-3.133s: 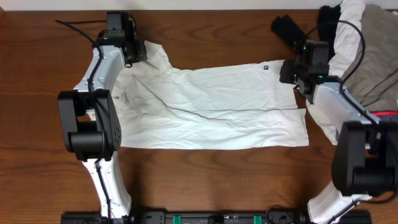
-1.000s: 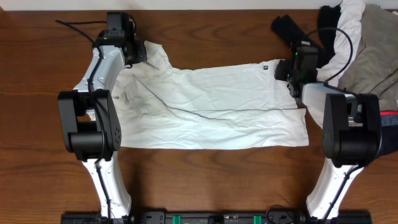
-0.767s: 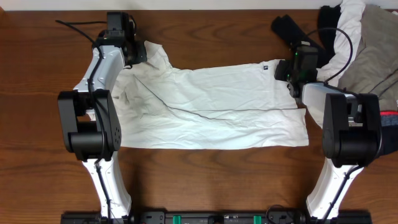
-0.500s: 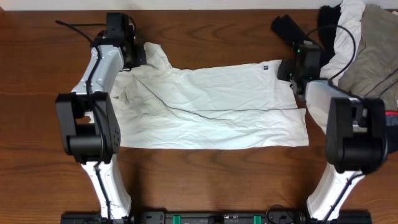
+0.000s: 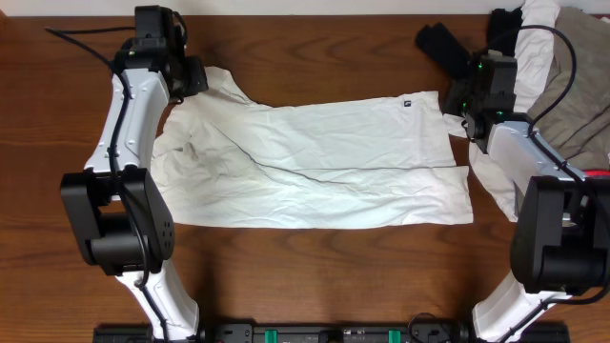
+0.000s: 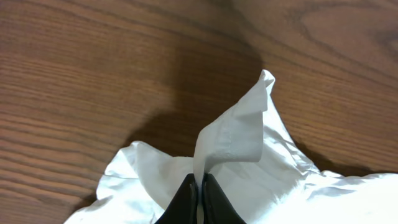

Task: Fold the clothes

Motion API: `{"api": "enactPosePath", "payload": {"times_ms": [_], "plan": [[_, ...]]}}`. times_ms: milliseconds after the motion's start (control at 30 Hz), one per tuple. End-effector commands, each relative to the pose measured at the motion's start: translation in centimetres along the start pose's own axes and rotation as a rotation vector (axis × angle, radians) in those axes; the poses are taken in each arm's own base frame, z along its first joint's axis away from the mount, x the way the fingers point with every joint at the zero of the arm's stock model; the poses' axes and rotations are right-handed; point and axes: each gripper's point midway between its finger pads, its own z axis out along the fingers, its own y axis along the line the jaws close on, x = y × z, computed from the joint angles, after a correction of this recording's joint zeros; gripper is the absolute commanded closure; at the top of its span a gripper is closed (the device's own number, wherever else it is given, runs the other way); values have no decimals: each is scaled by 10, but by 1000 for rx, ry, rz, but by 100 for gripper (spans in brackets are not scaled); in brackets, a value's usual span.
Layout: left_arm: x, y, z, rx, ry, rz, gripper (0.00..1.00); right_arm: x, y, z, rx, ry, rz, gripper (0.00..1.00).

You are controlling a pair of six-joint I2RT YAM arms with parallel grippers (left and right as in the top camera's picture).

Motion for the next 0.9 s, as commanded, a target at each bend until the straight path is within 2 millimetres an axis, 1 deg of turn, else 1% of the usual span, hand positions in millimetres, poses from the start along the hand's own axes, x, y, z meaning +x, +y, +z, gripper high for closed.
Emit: {"api": "enactPosePath", "payload": {"times_ms": [0, 100, 167, 233, 267, 333, 400, 667, 867], "plan": [[1, 1, 3, -7, 3, -15, 94, 3, 2, 7, -13, 14, -27, 65], [2, 1, 4, -8, 6, -27, 94, 18, 0, 22, -17, 48, -37, 55], [2, 1, 4, -8, 6, -27, 94, 24, 0, 32, -27, 53, -36, 53], [2, 1, 4, -8, 6, -30, 94, 25, 8, 39, -74, 44, -36, 51], [2, 1, 4, -8, 6, -30, 94, 24, 13, 43, -105, 33, -37, 49], [2, 1, 4, -8, 6, -30, 94, 23, 16, 48, -124, 16, -39, 46], [2, 1, 4, -8, 6, -30, 94, 24, 15, 52, -121, 9, -39, 43], [2, 1, 4, -8, 7, -30, 94, 30, 12, 60, -112, 12, -38, 40], [2, 1, 4, -8, 7, -30, 94, 41, 10, 69, -113, 33, -37, 40]]}}
